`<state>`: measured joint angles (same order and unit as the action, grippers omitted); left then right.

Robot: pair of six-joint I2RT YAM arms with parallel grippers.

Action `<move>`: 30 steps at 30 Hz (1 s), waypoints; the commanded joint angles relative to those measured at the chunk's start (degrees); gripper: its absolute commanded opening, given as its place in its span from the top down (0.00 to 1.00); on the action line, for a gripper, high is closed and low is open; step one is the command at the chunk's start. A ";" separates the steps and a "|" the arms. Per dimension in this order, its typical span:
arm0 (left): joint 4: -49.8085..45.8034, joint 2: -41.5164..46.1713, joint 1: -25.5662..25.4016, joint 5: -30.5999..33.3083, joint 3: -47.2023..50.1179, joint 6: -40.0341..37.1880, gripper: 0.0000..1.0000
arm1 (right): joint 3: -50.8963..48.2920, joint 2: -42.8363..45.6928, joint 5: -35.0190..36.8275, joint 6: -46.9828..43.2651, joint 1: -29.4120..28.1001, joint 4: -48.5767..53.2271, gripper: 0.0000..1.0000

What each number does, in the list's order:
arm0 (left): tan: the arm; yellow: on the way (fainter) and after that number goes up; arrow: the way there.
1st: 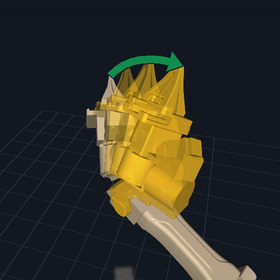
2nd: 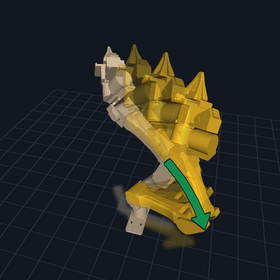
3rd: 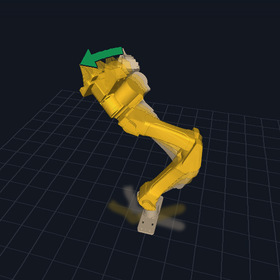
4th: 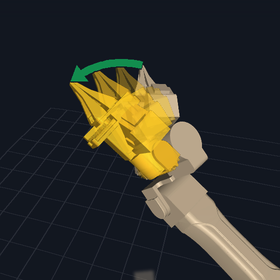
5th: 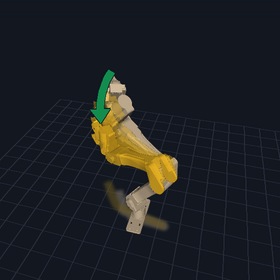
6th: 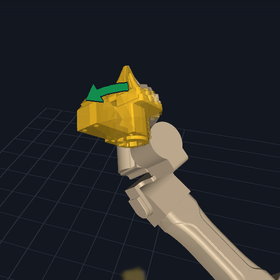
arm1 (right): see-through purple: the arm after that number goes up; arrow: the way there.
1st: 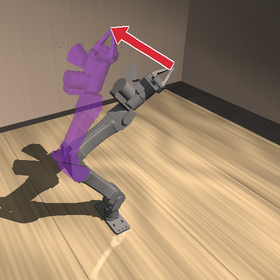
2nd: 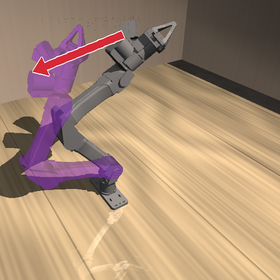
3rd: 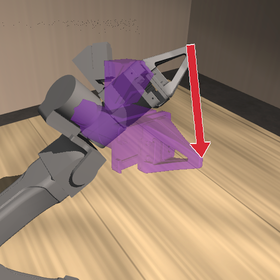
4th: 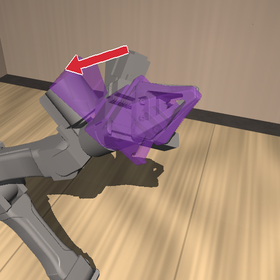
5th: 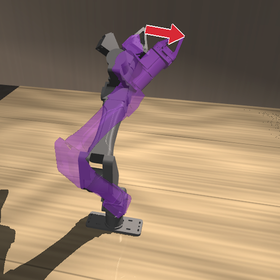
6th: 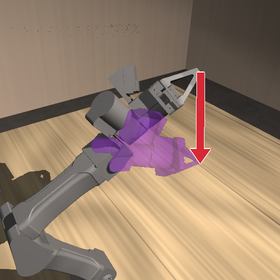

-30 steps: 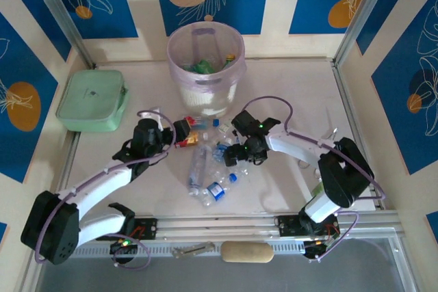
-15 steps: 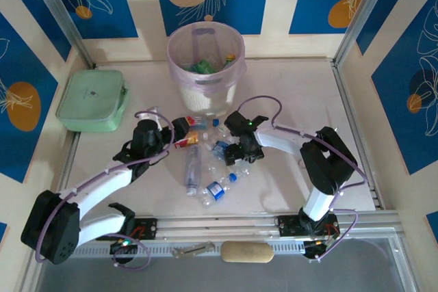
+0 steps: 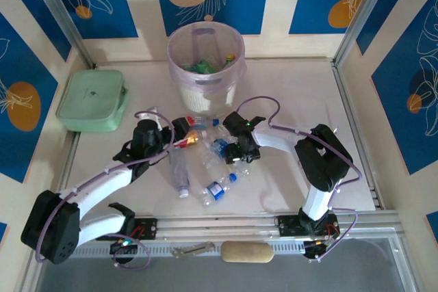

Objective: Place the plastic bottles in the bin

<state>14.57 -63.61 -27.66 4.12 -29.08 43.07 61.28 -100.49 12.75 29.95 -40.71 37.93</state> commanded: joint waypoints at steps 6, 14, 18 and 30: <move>0.99 -0.46 -0.29 -0.25 -0.45 0.43 0.00 | -0.54 0.61 0.71 0.81 -0.16 -0.49 0.41; 1.33 -0.50 -0.29 0.31 -0.45 0.44 0.01 | -1.59 7.14 1.71 0.37 2.03 -1.32 0.49; 1.49 -0.63 -0.29 0.93 -0.12 0.52 0.01 | -1.74 13.80 1.48 -0.13 5.06 -2.02 0.53; 2.94 -1.17 0.54 1.07 1.42 1.58 0.01 | 7.36 28.54 0.37 -5.49 15.13 -7.84 0.56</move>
<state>15.90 -64.38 -27.55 4.78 -28.53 43.68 64.34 -73.58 13.58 27.57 -26.02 33.28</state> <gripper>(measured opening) 0.994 0.493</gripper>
